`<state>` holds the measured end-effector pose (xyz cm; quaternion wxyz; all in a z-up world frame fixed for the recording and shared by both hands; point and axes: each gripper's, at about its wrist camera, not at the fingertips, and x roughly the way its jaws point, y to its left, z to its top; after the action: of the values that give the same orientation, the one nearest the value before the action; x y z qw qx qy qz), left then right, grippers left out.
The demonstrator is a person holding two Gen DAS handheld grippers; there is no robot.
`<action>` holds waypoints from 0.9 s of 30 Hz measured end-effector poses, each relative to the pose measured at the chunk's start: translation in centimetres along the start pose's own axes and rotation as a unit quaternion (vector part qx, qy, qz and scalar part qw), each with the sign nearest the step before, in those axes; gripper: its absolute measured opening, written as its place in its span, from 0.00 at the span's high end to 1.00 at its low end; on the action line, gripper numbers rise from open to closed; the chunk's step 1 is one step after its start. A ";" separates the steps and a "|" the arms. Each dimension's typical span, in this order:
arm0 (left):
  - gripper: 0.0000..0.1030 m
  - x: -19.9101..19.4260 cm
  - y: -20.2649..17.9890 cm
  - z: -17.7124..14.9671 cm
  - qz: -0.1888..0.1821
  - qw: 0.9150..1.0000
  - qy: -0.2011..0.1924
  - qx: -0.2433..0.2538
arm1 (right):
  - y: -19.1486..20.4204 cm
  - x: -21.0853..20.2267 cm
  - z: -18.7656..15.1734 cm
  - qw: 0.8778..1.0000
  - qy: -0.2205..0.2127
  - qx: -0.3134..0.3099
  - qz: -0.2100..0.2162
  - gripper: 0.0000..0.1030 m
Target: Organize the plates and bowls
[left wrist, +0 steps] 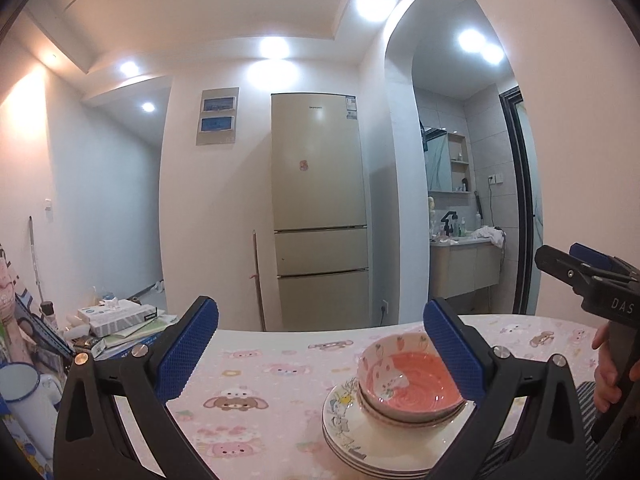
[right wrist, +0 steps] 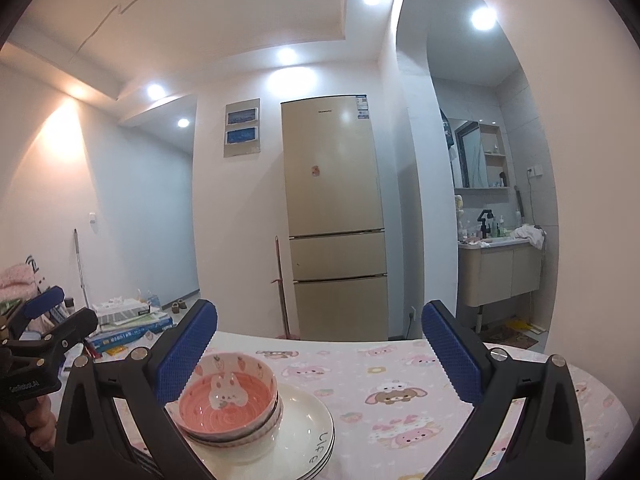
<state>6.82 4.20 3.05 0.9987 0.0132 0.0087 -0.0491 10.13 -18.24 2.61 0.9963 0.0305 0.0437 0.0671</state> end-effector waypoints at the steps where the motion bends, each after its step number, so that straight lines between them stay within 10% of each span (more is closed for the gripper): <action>1: 0.00 0.0 0.0 -0.3 -0.001 1.000 0.000 0.000 | 0.2 0.1 -0.4 1.000 0.001 -0.006 0.001 0.00; 27: 0.00 0.5 -0.6 -3.2 0.000 1.000 0.027 0.003 | 1.4 1.5 -4.2 0.999 0.039 -0.029 -0.018 0.00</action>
<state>7.18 3.68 -0.13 0.9980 0.0173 0.0358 -0.0490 11.00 -16.43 -1.62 0.9954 -0.0022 0.0814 0.0512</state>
